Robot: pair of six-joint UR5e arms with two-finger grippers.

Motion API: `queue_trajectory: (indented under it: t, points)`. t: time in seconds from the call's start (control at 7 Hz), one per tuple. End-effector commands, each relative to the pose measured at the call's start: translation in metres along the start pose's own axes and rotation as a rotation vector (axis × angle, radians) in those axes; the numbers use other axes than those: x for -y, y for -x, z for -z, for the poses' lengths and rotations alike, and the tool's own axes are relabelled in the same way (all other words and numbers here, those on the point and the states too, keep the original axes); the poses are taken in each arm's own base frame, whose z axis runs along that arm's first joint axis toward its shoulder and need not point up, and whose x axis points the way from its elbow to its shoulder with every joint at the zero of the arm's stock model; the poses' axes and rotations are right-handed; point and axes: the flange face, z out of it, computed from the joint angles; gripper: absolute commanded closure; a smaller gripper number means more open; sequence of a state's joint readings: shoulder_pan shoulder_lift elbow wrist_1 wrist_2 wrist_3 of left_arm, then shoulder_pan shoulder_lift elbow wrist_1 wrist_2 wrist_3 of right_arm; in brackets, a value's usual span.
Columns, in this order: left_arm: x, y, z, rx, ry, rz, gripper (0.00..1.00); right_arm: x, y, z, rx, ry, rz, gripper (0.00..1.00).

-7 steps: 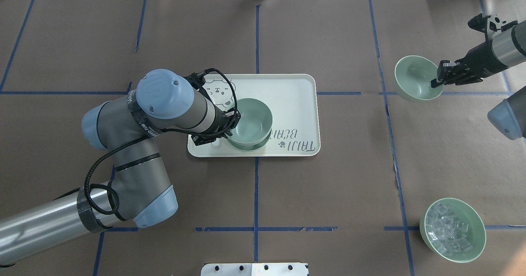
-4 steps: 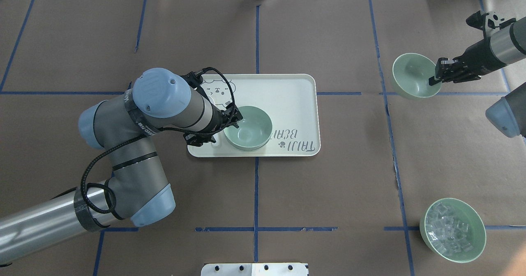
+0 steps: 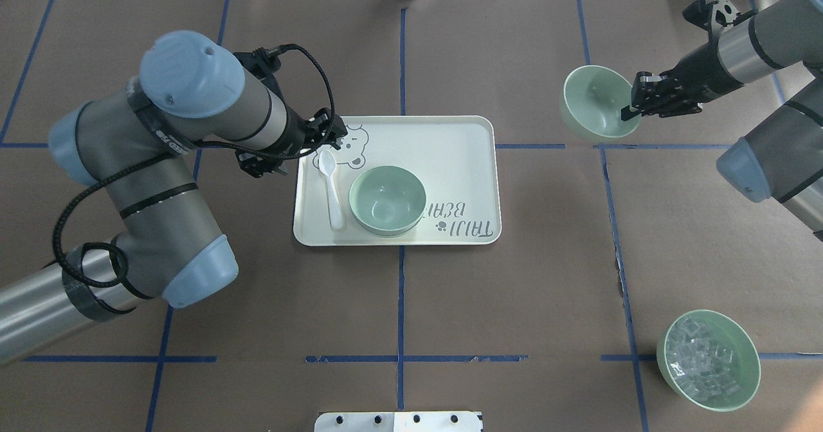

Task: Stack green bowls together

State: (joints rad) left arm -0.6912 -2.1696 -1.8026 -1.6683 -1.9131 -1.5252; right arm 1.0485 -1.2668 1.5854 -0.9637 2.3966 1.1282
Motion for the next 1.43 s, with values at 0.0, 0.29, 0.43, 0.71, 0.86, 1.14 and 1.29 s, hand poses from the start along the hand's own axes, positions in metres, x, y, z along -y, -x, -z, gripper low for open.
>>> queue_trajectory:
  t: [0.0,0.29,0.43,0.71,0.86,1.14,1.29]
  points:
    - [0.062,0.037,0.042,0.016,-0.013,-0.095,0.0,-0.036,0.076,-0.031,0.045,0.039,-0.004,1.0]
    - [0.094,0.064,0.052,0.044,-0.052,-0.161,0.0,-0.06,0.152,-0.065,0.009,0.047,-0.009,1.0]
    - [0.11,0.073,0.061,0.057,-0.071,-0.203,0.0,-0.077,0.194,-0.08,-0.038,0.036,-0.003,1.0]
    - [0.134,0.102,0.066,0.109,-0.082,-0.284,0.0,-0.108,0.255,-0.104,-0.091,0.023,0.024,1.0]
    - [0.149,0.122,0.072,0.121,-0.074,-0.326,0.0,-0.123,0.272,-0.117,-0.104,0.024,0.041,1.0]
    - [0.171,0.154,0.081,0.149,-0.078,-0.376,0.0,-0.142,0.29,-0.13,-0.134,0.028,0.053,1.0]
    - [0.185,0.167,0.086,0.163,-0.083,-0.404,0.0,-0.147,0.292,-0.137,-0.142,0.026,0.059,1.0]
